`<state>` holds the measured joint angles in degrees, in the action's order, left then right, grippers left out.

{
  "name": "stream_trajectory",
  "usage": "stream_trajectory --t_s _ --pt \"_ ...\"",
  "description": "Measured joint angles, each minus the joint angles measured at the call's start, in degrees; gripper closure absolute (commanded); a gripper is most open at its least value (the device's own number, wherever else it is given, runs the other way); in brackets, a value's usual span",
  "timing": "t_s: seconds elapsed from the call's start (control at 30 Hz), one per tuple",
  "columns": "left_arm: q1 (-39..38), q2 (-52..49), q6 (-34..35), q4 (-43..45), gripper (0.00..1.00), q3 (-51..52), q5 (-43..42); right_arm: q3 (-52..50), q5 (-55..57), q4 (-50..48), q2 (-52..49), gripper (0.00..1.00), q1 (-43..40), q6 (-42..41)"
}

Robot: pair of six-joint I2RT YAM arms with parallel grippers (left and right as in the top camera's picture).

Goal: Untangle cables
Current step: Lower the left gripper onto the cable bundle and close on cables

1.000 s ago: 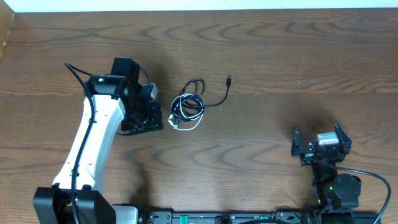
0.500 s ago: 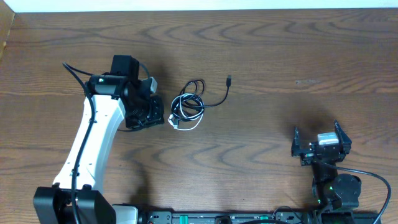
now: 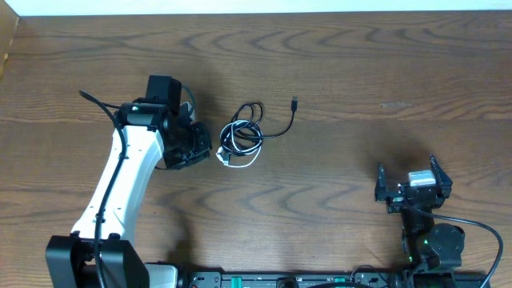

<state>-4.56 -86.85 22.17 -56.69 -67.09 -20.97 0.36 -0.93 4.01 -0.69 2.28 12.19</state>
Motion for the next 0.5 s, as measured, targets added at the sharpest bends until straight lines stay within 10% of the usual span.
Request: stream_trajectory --t_s 0.5 --pt "-1.86 -0.02 4.79 8.96 0.83 3.15 2.45 0.0 0.0 0.0 0.0 0.01 0.0 0.0"
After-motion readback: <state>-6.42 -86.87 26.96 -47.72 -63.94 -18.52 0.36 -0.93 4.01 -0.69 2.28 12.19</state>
